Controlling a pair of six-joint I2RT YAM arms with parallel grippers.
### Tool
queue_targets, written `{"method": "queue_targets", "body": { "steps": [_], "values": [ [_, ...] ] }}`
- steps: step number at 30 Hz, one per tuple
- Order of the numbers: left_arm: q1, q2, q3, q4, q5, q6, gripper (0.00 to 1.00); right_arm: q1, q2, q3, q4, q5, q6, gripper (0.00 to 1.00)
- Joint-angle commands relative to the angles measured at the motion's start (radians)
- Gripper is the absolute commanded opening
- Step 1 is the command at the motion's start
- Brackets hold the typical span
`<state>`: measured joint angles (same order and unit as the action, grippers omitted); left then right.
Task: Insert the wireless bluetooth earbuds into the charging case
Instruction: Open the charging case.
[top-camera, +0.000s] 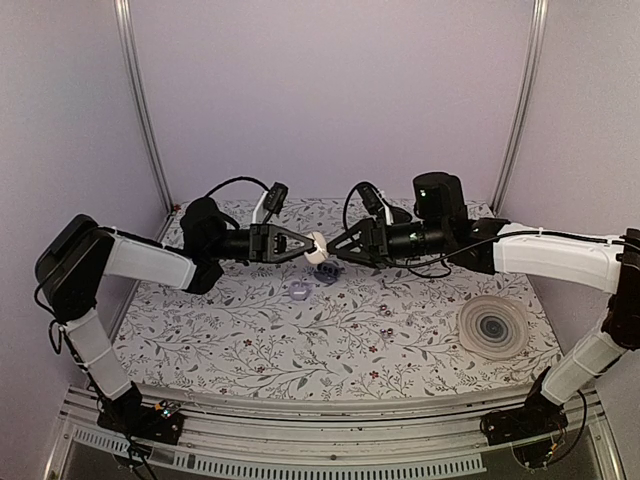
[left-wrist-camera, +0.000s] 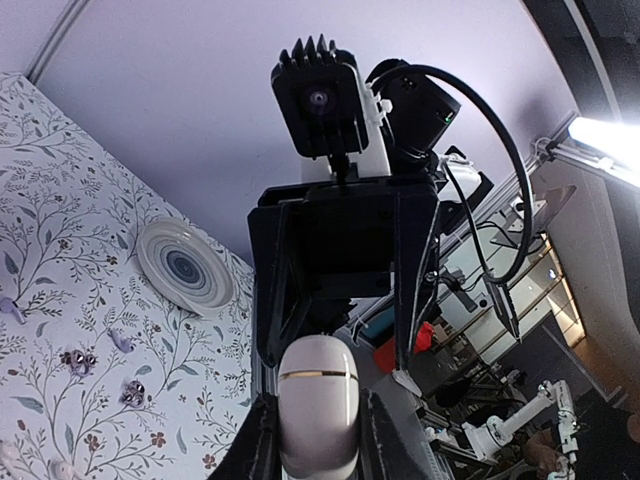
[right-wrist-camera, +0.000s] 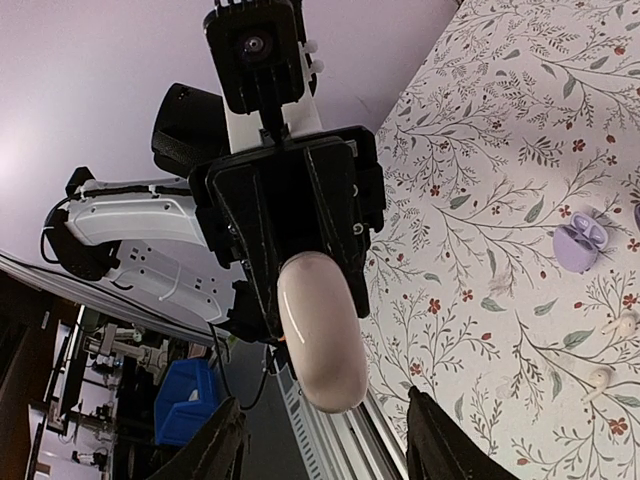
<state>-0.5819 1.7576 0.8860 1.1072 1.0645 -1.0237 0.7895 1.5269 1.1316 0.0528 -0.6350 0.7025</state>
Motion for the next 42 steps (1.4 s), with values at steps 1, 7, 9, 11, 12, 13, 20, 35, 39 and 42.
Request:
{"method": "queue_targets", "body": {
  "steps": [1,7,9,11,12,13,20,35,39,42],
  "values": [
    [-0.028,0.016,0.030,0.001,0.024,0.034,0.00,0.005,0.019,0.002,0.051,-0.029,0.013,0.53],
    [-0.039,0.007,0.054,-0.042,0.031,0.061,0.00,0.007,0.033,0.001,0.058,-0.043,0.013,0.42],
    [-0.042,0.006,0.063,-0.066,0.035,0.072,0.00,0.007,0.036,0.002,0.058,-0.044,0.012,0.41],
    [-0.044,0.008,0.066,-0.066,0.042,0.073,0.00,0.007,0.036,0.002,0.056,-0.043,0.011,0.41],
    [-0.044,0.009,0.063,-0.050,0.048,0.062,0.00,0.006,0.037,0.002,0.052,-0.041,0.010,0.41],
    [-0.045,0.008,0.062,-0.034,0.054,0.051,0.00,0.005,0.036,0.002,0.045,-0.035,0.008,0.41],
    [-0.047,-0.012,0.036,0.098,0.088,-0.033,0.00,-0.029,0.020,-0.033,0.030,-0.020,0.014,0.43],
    [-0.049,0.002,0.003,0.351,0.084,-0.192,0.00,-0.047,0.016,-0.066,0.036,-0.013,0.019,0.41],
    [-0.051,0.010,-0.006,0.352,0.084,-0.182,0.00,-0.047,0.015,-0.063,0.035,-0.019,0.009,0.43],
    [-0.048,0.011,-0.020,0.310,0.071,-0.129,0.00,-0.047,-0.013,-0.059,0.028,-0.021,-0.007,0.47]
  ]
}}
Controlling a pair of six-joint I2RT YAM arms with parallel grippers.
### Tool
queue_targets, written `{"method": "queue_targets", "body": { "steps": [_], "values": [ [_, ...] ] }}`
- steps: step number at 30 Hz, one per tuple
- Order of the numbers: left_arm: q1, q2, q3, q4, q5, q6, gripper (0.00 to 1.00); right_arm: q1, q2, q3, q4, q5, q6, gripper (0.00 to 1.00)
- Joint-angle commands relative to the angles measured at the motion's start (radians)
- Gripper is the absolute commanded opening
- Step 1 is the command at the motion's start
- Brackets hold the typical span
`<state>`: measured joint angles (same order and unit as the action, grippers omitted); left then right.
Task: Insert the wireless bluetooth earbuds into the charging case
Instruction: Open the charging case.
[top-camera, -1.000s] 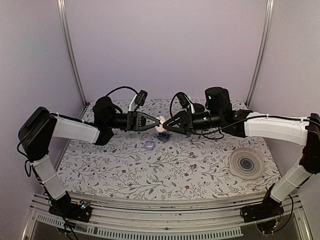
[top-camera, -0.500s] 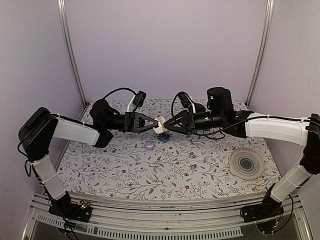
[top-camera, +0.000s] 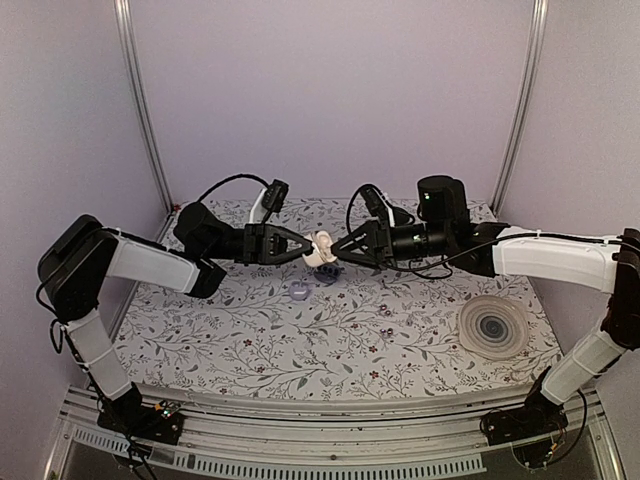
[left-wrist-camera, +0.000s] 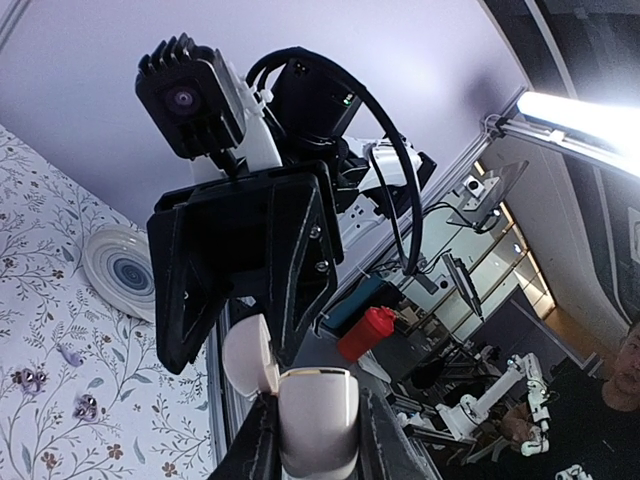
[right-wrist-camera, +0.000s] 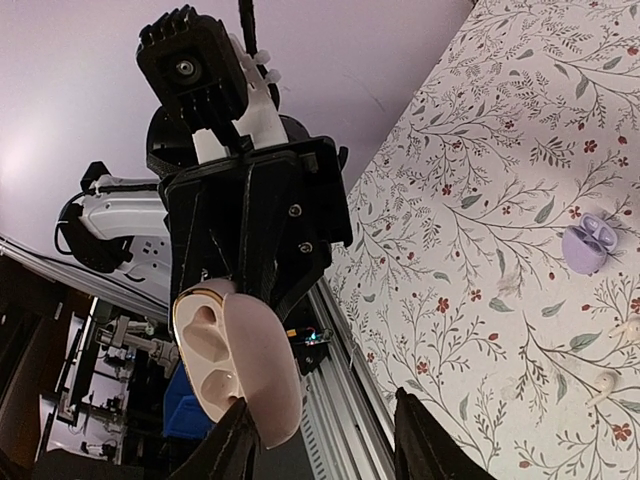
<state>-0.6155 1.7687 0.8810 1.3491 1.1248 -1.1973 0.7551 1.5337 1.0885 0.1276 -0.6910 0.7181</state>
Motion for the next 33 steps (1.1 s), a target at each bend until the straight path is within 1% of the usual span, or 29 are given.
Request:
{"method": "queue_targets", "body": {
  "steps": [1,3,6,8,10,14,17,21,24,27,31,33],
  "values": [
    [-0.013,0.000,-0.018,0.038,0.001,0.072,0.00,-0.012,-0.037,-0.018,-0.042,0.035,-0.030,0.51],
    [-0.015,0.005,-0.020,0.005,-0.025,0.106,0.00,-0.002,-0.077,-0.027,-0.028,0.052,-0.057,0.59],
    [-0.018,0.021,-0.022,0.037,-0.083,0.080,0.00,0.042,-0.124,-0.028,-0.027,0.119,-0.129,0.71],
    [-0.021,0.033,-0.028,0.108,-0.121,0.046,0.00,0.066,-0.137,-0.035,-0.010,0.165,-0.156,0.75],
    [-0.023,0.031,-0.036,0.133,-0.164,0.032,0.00,0.074,-0.136,-0.048,0.013,0.200,-0.155,0.75],
    [-0.029,0.005,-0.069,0.143,-0.283,0.044,0.00,0.098,-0.127,-0.076,0.075,0.279,-0.131,0.73],
    [-0.040,-0.011,-0.086,0.156,-0.360,0.047,0.00,0.123,-0.112,-0.089,0.116,0.348,-0.118,0.68],
    [-0.059,-0.026,-0.101,0.166,-0.433,0.064,0.00,0.124,-0.107,-0.122,0.225,0.379,-0.054,0.61],
    [-0.070,-0.031,-0.105,0.171,-0.461,0.065,0.00,0.125,-0.100,-0.125,0.277,0.398,-0.011,0.56],
    [-0.080,-0.045,-0.115,0.174,-0.490,0.072,0.00,0.125,-0.089,-0.123,0.308,0.406,0.018,0.54],
    [-0.078,-0.057,-0.113,0.159,-0.478,0.084,0.00,0.125,-0.077,-0.121,0.309,0.388,0.030,0.53],
    [-0.068,-0.066,-0.113,0.127,-0.452,0.104,0.00,0.126,-0.103,-0.141,0.294,0.399,0.028,0.53]
  ]
}}
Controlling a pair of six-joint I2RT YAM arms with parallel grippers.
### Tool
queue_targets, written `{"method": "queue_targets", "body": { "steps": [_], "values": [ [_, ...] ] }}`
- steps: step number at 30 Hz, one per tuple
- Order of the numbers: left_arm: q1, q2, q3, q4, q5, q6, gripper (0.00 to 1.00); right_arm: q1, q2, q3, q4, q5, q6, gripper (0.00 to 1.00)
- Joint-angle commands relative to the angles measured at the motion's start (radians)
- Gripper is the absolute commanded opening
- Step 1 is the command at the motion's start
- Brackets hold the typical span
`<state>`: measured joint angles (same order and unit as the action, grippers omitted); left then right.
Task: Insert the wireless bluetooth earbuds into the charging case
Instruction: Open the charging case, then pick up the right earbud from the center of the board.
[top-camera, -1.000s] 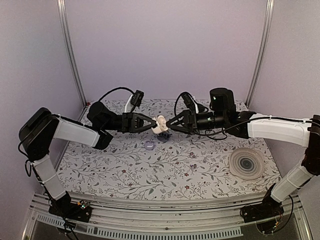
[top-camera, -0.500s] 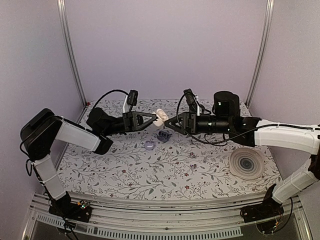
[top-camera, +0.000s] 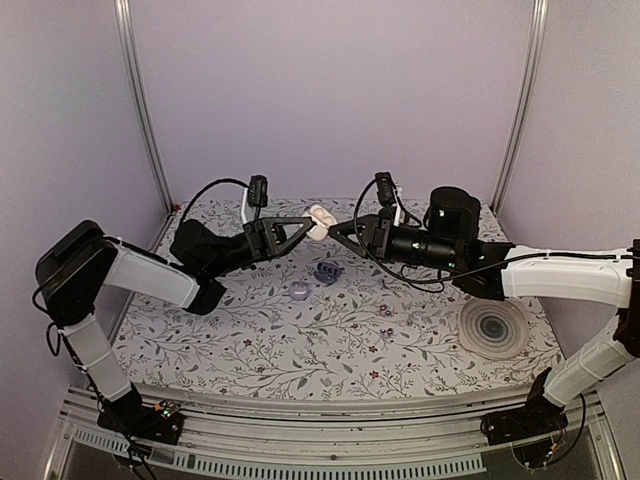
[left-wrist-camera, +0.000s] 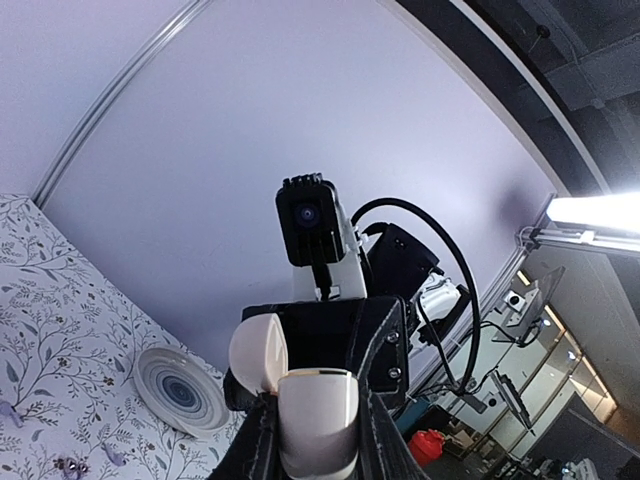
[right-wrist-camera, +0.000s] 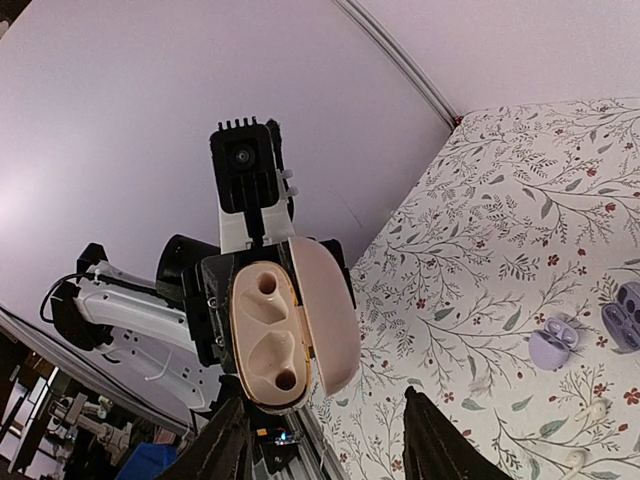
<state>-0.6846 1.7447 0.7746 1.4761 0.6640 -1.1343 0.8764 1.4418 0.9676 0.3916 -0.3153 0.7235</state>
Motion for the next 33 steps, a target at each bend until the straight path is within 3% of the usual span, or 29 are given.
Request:
{"method": "queue_targets", "body": {
  "steps": [1,7,13,25,33],
  "values": [
    [0.010,-0.048,-0.010,-0.009,0.026,0.051,0.00,0.003,-0.027,-0.029,0.009,0.036,0.020,0.53],
    [0.096,-0.102,-0.106,-0.028,0.133,0.090,0.00,-0.031,-0.145,-0.085,-0.163,0.070,-0.030,0.54],
    [0.104,-0.136,-0.157,-0.102,0.182,0.138,0.00,-0.054,-0.201,-0.087,-0.365,0.171,-0.124,0.58],
    [0.106,-0.123,-0.212,-0.064,0.226,0.137,0.00,-0.068,-0.130,-0.055,-0.483,0.197,-0.166,0.63],
    [0.108,-0.136,-0.209,-0.087,0.240,0.147,0.00,-0.075,-0.097,-0.014,-0.510,0.195,-0.146,0.72]
  ]
}}
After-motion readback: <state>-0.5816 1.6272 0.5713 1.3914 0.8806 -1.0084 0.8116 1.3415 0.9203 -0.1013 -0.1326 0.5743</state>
